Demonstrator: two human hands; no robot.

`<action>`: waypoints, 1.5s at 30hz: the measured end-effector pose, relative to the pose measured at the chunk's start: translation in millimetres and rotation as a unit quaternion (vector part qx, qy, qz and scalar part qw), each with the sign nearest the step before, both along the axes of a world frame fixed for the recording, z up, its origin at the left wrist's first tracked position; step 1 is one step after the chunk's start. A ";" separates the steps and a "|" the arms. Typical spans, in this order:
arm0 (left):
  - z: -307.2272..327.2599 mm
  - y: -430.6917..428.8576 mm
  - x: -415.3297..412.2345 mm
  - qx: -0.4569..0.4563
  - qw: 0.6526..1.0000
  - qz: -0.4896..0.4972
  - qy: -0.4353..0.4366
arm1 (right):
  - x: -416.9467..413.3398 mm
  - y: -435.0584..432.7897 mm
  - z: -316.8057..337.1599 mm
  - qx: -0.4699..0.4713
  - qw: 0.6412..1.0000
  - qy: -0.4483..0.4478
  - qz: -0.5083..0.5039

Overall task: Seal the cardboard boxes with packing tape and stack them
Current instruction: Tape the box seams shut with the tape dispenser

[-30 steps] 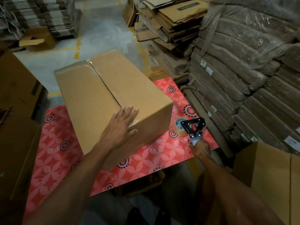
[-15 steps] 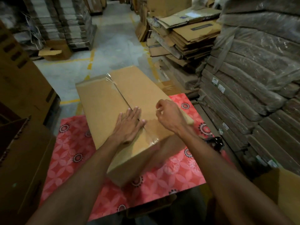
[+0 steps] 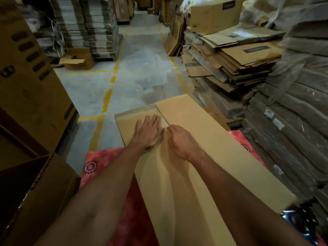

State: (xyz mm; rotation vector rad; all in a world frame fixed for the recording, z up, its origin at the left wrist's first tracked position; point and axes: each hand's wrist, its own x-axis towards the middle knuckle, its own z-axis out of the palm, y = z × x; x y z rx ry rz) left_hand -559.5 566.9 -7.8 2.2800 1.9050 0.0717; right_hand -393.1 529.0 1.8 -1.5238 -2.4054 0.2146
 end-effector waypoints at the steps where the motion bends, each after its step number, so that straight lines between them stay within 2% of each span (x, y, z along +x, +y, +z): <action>1: -0.3 14.1 -5.7 -0.001 1.000 0.001 -0.004 | -7.4 14.8 -1.7 0.001 1.000 -0.009 0.007; 8: -2.9 75.4 -23.3 0.033 0.999 -0.011 0.012 | -45.3 99.4 -16.2 0.009 0.996 -0.083 0.010; 13: -13.7 82.6 -28.4 0.066 0.997 -0.028 0.034 | -46.4 104.8 -29.5 -0.005 0.990 -0.140 -0.009; 24: -9.2 76.4 -22.0 0.035 0.998 -0.010 0.051 | 2.7 -18.6 -24.6 -0.066 0.991 -0.111 -0.044; 27: -5.4 66.8 -12.1 0.060 0.995 -0.002 0.077 | 11.8 -39.7 -25.6 -0.069 0.989 -0.116 -0.053; 33: -4.7 -33.2 27.6 0.054 0.992 -0.106 0.038 | 15.4 -47.0 -25.0 -0.066 0.989 -0.118 -0.056; 38: -4.5 -68.8 32.6 0.022 0.996 -0.080 0.040 | 29.0 -74.4 -22.3 -0.070 0.988 -0.134 -0.038; 45: -1.1 -75.3 42.9 0.000 0.997 -0.051 0.065 | 81.7 -181.0 -17.4 -0.072 0.991 -0.102 -0.053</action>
